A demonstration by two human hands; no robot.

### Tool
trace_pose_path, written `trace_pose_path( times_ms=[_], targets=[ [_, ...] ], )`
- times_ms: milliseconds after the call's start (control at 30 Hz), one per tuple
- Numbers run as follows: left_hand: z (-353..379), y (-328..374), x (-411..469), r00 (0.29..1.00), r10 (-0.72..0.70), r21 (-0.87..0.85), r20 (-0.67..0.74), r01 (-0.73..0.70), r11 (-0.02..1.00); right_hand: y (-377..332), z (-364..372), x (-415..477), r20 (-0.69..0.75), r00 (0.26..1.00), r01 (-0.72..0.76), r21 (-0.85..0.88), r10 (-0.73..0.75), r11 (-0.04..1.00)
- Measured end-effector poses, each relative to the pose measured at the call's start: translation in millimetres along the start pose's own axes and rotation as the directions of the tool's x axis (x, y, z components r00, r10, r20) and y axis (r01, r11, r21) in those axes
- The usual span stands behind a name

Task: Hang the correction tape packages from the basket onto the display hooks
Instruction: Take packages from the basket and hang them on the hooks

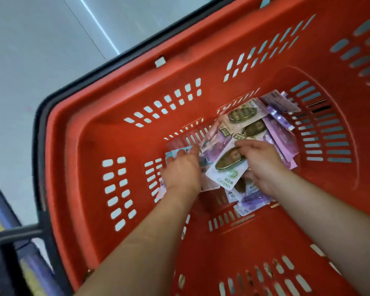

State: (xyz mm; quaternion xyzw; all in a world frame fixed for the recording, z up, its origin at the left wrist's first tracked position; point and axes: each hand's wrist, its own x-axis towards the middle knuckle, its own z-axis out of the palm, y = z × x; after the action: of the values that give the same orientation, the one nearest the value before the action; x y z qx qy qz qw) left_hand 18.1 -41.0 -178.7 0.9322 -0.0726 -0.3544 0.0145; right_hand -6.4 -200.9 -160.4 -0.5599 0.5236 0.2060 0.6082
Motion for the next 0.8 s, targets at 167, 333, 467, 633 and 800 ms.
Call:
trace_pose_path(
  times_ms=[167, 333, 467, 633, 800],
  targets=[
    [-64, -1, -88, 0.991, 0.135, -0.284, -0.003, -0.130, 0.950, -20, -25, -68, -0.057, 0.996, 0.080, 0.085, -0.075, 0.993],
    [-141, -10, -163, 0.989, 0.143, -0.725, 0.044, -0.067, 0.686, -49, -60, -152, -0.142, 0.933, 0.328, -0.043, -0.331, 0.944],
    [-209, -22, -213, 0.964, 0.237, -0.807, 0.117, -0.047, 0.589, -86, -101, -220, -0.181, 0.724, 0.568, -0.390, -0.665, 0.725],
    [-294, -25, -264, 0.875, 0.455, -0.774, 0.164, -0.172, 0.610, -149, -122, -281, 0.204, 0.677, 0.685, -0.524, -0.707, 0.506],
    [-362, -13, -309, 0.890, 0.435, -0.817, 0.133, -0.150, 0.557, -194, -134, -346, 0.537, 0.691, 0.695, -0.311, -0.483, 0.648]
  ],
)
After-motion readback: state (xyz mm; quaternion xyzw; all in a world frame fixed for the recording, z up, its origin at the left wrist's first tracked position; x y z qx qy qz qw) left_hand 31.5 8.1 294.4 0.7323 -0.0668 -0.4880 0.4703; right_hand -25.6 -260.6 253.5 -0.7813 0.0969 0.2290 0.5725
